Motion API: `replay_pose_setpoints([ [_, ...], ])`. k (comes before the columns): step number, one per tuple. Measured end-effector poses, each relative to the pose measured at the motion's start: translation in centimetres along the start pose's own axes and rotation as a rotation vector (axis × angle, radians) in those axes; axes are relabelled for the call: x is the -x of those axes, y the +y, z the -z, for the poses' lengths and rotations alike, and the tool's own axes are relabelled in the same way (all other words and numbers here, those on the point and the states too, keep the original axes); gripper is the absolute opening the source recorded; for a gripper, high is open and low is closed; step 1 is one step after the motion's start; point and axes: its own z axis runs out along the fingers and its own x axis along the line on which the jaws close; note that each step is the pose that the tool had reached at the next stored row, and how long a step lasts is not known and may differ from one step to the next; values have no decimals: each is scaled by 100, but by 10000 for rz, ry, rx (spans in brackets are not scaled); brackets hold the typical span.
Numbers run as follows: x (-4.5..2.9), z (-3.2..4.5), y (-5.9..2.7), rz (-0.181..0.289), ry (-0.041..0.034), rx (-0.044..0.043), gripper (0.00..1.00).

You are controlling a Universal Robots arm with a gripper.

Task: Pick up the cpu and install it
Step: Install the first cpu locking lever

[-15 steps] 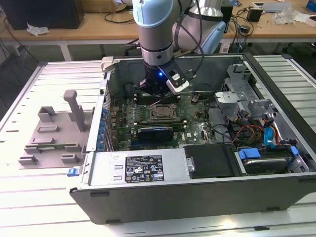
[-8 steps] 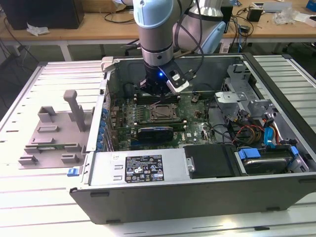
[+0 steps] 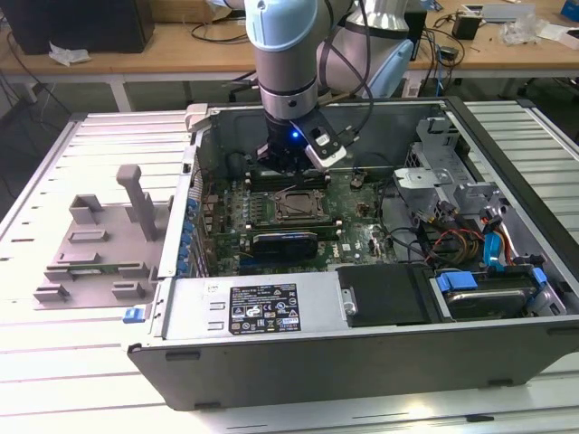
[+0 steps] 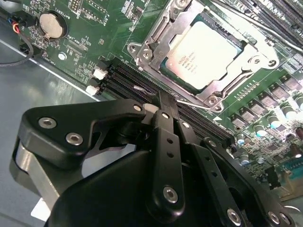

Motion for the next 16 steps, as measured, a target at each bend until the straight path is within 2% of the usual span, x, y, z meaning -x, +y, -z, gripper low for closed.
replay_pose_setpoints([
  [1,-2,-9,-2,-84,-44,-28,11],
  [4,-4,-36,-6,-390,-263,-97,11],
  [5,-6,-44,-2,-470,-297,-110,11],
  [12,-29,-71,51,-703,-357,-139,11],
  [14,-64,-97,52,-918,-413,-169,11],
  [16,-67,-123,47,-1266,-487,-215,11],
])
